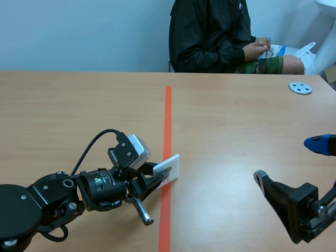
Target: Sort the leaf by its shape. The table is split by an orange tape line. A compound leaf with several leaflets goes to the left side, a simple leaf with one blade goes to the right side. Return to the home posture when a red brick is placed on the table.
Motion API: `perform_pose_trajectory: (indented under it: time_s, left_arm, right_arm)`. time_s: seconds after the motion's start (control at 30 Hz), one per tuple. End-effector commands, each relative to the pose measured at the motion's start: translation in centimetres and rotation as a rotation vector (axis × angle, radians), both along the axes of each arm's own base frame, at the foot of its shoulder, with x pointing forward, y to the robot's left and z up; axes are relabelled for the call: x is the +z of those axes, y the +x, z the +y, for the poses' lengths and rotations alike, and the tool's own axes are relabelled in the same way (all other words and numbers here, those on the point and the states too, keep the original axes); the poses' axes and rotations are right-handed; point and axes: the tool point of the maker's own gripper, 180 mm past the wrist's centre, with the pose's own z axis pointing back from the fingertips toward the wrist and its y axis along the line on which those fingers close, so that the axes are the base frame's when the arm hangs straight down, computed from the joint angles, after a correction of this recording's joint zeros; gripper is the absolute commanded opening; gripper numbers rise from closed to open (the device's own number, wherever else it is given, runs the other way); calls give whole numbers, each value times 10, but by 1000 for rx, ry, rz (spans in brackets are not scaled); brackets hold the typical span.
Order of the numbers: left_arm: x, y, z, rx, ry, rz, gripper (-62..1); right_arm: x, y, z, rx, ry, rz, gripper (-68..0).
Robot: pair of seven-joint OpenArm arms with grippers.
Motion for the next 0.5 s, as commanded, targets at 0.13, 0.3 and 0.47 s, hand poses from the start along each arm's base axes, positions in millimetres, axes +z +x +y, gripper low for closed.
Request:
perform_pose_trajectory:
  time_s: [0.13, 0.3, 0.47]
  left_arm:
    - [31, 10, -6, 25, -157, 42, -569]
    - [58, 30, 12, 99, -214, 33, -569]
    - [82, 56, 48, 212, -235, -3, -569]
  right_arm:
    - [8, 7, -3, -9, 2, -36, 4]
    - [8, 7, -3, -9, 3, -36, 4]
    - [8, 7, -3, -9, 3, -36, 4]
